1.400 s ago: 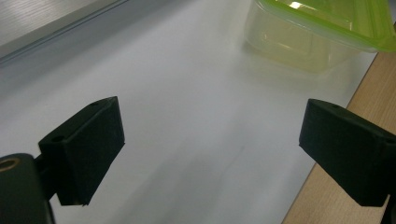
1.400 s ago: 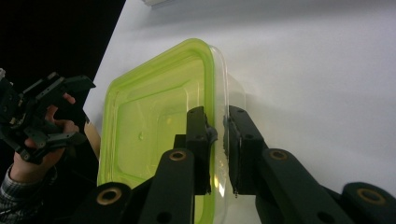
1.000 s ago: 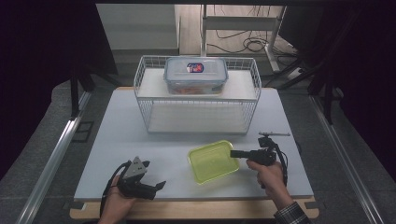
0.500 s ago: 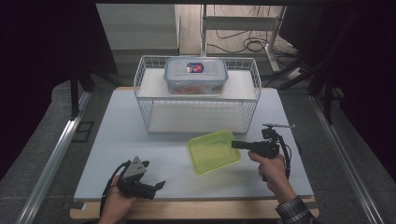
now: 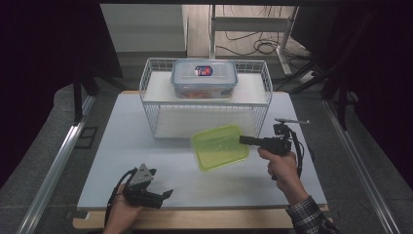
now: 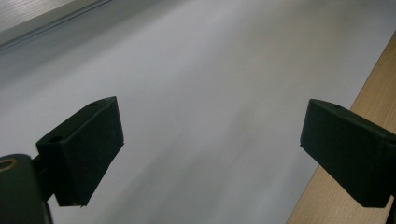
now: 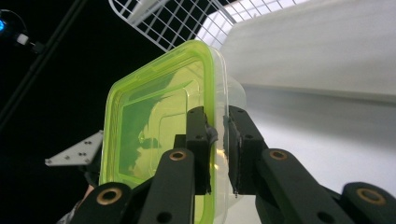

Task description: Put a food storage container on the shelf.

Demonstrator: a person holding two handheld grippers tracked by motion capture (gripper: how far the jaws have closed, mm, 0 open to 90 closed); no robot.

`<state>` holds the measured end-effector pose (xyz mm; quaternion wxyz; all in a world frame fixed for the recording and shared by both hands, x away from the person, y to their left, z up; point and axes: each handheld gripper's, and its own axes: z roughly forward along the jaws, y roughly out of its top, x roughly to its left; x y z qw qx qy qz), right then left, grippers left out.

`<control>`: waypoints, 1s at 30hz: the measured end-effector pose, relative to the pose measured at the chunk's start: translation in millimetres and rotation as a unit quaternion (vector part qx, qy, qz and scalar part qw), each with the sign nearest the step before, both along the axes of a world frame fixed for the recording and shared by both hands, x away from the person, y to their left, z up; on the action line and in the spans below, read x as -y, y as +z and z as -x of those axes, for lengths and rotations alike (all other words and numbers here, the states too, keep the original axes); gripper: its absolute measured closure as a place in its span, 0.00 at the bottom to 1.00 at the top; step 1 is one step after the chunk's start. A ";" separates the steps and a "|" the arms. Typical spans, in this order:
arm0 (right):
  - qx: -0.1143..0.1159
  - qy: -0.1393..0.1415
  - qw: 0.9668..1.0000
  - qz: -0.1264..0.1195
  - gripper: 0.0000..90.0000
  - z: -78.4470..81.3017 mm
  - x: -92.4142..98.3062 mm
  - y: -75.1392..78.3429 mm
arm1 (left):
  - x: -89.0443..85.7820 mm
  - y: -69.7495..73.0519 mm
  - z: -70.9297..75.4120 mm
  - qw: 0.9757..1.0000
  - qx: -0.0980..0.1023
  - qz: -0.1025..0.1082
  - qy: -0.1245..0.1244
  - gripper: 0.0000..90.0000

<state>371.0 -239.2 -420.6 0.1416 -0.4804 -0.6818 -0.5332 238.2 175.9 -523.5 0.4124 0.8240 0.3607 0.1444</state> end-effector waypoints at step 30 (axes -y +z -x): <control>0.041 -0.020 0.998 -0.031 0.89 -24.1 -15.4 73.2 | -1.6 -0.1 -0.5 1.000 0.001 0.004 0.001 0.07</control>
